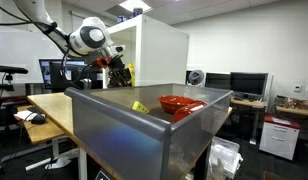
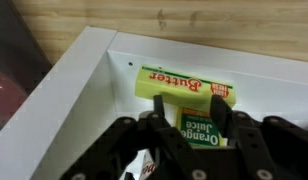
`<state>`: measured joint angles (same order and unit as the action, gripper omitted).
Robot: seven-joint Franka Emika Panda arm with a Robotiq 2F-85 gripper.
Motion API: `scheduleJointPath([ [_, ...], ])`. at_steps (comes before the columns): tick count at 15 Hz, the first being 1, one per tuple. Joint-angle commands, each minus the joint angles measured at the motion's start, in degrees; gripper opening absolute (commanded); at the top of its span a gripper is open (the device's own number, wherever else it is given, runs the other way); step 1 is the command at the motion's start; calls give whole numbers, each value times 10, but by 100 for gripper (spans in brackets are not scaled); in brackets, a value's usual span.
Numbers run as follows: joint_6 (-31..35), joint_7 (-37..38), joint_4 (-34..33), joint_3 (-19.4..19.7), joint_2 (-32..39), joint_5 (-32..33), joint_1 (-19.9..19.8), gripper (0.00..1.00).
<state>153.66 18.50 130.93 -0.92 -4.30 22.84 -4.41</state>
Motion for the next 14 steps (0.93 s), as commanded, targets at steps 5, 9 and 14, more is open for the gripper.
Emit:
scheduleJointPath([
  [5,24,-2,-8,7,22,17,2,3],
  [9,-39,-79,-11,6,17,-67,19,0],
  [14,-133,-134,-38,8,16,-117,25,0],
])
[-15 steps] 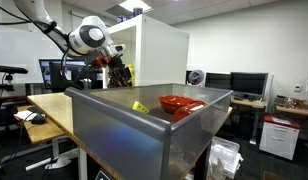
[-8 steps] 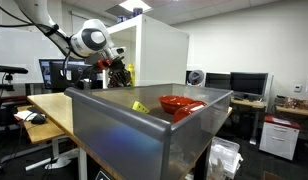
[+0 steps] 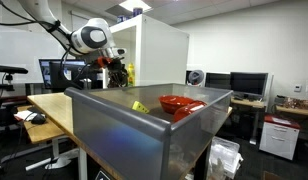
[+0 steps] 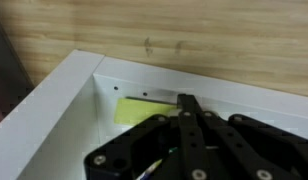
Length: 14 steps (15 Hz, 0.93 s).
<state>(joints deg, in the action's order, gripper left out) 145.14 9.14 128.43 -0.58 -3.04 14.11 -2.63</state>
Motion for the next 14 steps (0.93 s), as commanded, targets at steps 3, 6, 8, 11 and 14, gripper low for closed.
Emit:
scheduleJointPath([
  [3,-70,-38,-16,5,2,-26,9,0],
  [6,-76,-35,-15,4,-3,-24,10,0],
  [8,-70,-34,-14,4,-7,-20,10,0],
  [11,-72,-55,-21,4,-12,-28,12,0],
  [14,-95,-125,-39,7,-15,-50,14,0],
])
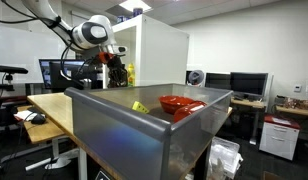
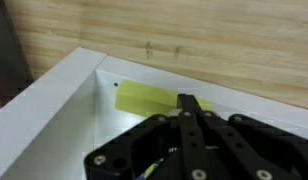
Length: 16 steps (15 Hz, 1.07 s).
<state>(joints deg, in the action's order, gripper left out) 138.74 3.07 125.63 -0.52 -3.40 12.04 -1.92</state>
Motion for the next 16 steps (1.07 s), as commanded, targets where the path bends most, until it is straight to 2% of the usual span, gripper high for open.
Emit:
scheduleJointPath([
  [1,-51,-101,-17,7,-13,-43,7,0],
  [3,-71,-144,-23,9,-13,-51,7,0],
  [4,-76,-188,-24,11,-13,-56,7,4],
  [5,-77,-220,-25,13,-13,-54,6,27],
  [7,-73,-281,-26,17,-12,-51,5,29],
  [10,-53,-352,-19,23,-14,-36,4,42],
  [16,-23,-504,-6,31,-17,-39,5,77],
])
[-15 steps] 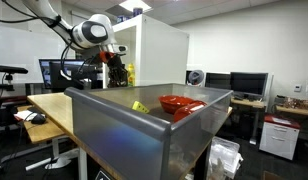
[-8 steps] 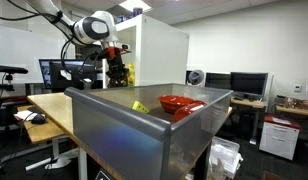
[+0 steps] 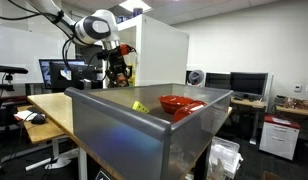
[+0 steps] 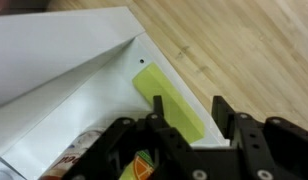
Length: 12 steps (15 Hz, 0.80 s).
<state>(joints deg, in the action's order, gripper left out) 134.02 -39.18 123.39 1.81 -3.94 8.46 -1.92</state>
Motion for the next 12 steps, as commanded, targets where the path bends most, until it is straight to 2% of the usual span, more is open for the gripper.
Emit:
scheduleJointPath([
  [1,32,-107,20,9,-12,-5,5,82],
  [3,43,-148,24,12,-11,-12,6,95],
  [4,45,-161,25,12,-10,-14,6,97],
  [6,51,-190,26,13,-7,-18,5,100],
  [12,60,-252,31,17,-1,-33,5,100],
])
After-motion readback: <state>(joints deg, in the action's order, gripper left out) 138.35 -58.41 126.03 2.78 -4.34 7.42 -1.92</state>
